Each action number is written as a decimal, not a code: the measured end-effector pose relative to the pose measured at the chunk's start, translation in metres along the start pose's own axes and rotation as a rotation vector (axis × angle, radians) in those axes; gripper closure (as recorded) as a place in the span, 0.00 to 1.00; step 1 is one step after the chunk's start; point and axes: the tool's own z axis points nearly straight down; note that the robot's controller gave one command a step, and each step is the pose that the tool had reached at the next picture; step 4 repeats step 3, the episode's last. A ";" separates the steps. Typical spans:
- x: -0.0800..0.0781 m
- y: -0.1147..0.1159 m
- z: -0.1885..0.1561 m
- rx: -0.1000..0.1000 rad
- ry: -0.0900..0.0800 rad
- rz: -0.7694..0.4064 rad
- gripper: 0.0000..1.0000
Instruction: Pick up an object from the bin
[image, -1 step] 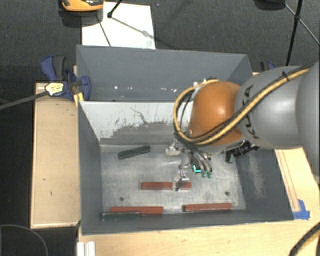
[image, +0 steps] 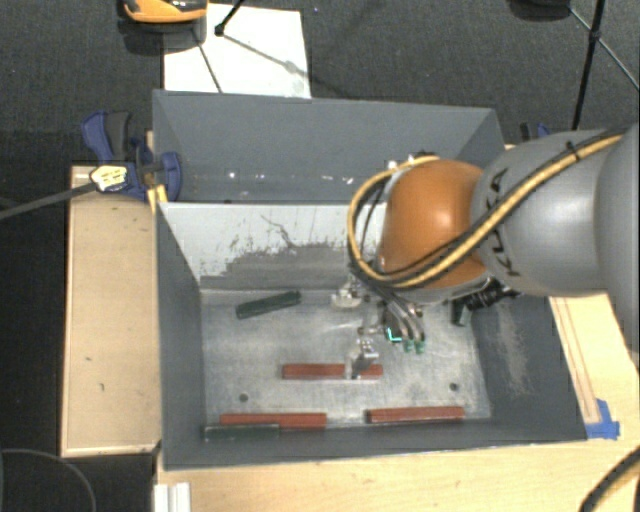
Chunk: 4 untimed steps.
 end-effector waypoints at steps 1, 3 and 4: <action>0.039 -0.002 0.061 0.000 0.003 0.119 1.00; 0.034 -0.004 -0.087 0.000 -0.002 0.069 1.00; 0.034 -0.004 -0.087 0.000 -0.002 0.069 1.00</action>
Offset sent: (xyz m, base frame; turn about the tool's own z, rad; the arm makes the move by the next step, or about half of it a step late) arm 0.0000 0.0000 0.0000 0.0000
